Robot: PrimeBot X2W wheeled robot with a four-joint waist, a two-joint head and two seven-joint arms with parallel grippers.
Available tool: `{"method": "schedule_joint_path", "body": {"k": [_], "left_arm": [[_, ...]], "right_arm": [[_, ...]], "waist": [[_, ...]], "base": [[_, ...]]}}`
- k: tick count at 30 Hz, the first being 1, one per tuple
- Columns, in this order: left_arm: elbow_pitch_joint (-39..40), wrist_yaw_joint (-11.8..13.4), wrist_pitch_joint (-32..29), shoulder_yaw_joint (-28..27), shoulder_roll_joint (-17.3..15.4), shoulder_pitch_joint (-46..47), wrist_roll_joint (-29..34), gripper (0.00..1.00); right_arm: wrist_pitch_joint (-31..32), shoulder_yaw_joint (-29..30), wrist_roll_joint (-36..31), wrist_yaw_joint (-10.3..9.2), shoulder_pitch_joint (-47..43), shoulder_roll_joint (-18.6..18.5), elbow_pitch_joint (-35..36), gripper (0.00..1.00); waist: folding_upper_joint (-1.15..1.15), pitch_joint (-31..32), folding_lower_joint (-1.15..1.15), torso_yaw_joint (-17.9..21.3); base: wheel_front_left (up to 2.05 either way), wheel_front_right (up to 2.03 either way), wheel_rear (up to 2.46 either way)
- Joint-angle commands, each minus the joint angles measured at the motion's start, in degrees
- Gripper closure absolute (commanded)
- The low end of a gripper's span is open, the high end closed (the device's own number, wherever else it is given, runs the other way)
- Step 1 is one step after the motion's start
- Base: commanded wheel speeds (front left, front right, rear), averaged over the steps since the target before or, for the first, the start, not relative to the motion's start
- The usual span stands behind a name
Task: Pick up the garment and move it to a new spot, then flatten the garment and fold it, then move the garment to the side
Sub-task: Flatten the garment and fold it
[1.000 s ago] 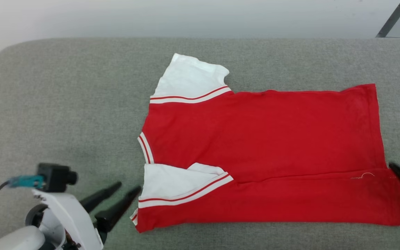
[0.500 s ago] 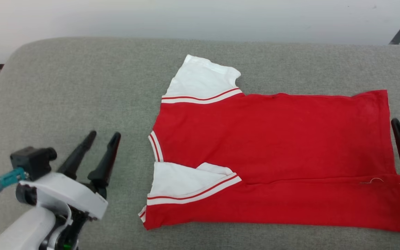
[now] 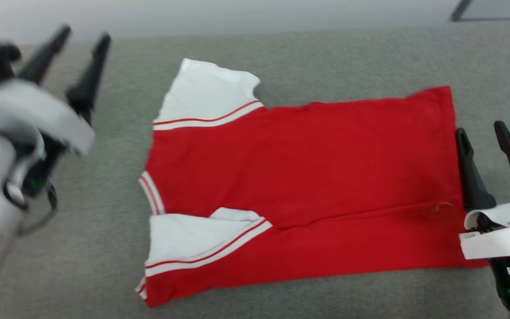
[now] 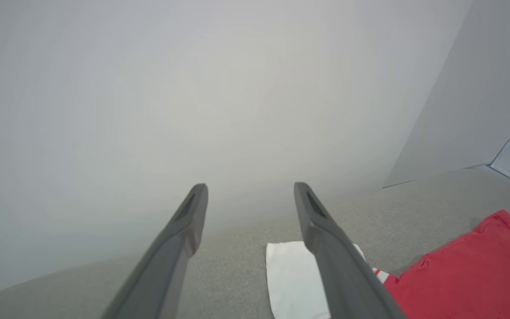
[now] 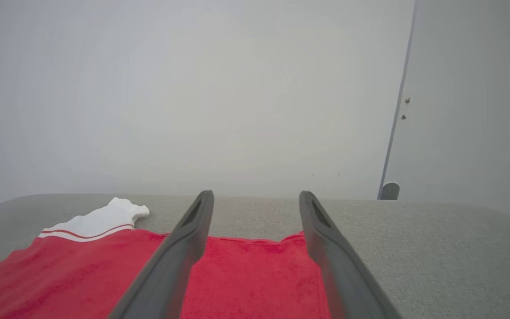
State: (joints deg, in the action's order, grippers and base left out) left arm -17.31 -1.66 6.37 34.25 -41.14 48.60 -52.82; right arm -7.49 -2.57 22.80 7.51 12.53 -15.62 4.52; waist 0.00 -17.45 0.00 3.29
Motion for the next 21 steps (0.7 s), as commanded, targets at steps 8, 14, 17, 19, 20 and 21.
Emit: {"method": "schedule_joint_path", "body": {"k": [8,14,17,19,20,21], "left_arm": [[-15.8,-5.2,-9.6,5.5,1.4,15.5,3.2,0.0],[-23.2,-5.8,-22.5,12.3,1.8,21.6,-0.5,0.0],[-23.8,-5.8,-30.5,14.7,0.8,23.7,-5.5,0.0],[-23.1,-5.8,-34.1,16.2,-0.3,25.2,-7.7,0.0],[-22.7,-5.8,-35.7,16.9,-0.8,25.6,-9.0,0.0],[-22.6,-5.8,-37.1,17.6,-1.6,26.1,-9.7,0.0]], "right_arm": [[-3.4,-2.3,-0.3,-0.05,2.6,2.9,-1.7,0.0],[-4.1,-4.2,-0.2,-0.05,3.3,2.9,-2.1,0.0],[-4.3,-4.9,-0.1,-0.05,3.8,2.8,-1.6,0.0],[-4.2,-5.5,0.0,-0.05,4.1,2.9,-1.6,0.0],[-4.1,-6.0,0.0,-0.05,4.4,2.8,-1.5,0.0],[-4.0,-6.4,0.1,-0.05,4.7,2.8,-1.4,0.0]], "waist": [[0.0,-7.9,0.0,9.7],[0.0,-10.0,0.0,12.6],[0.0,-11.1,0.0,13.6],[0.0,-11.8,0.0,14.2],[0.0,-12.1,0.0,14.5],[0.0,-12.5,0.0,14.8]], "base": [[0.0,0.0,0.0],[0.0,0.0,0.0],[0.0,0.0,0.0],[0.0,0.0,0.0],[0.0,0.0,0.0],[0.0,0.0,0.0]]}}
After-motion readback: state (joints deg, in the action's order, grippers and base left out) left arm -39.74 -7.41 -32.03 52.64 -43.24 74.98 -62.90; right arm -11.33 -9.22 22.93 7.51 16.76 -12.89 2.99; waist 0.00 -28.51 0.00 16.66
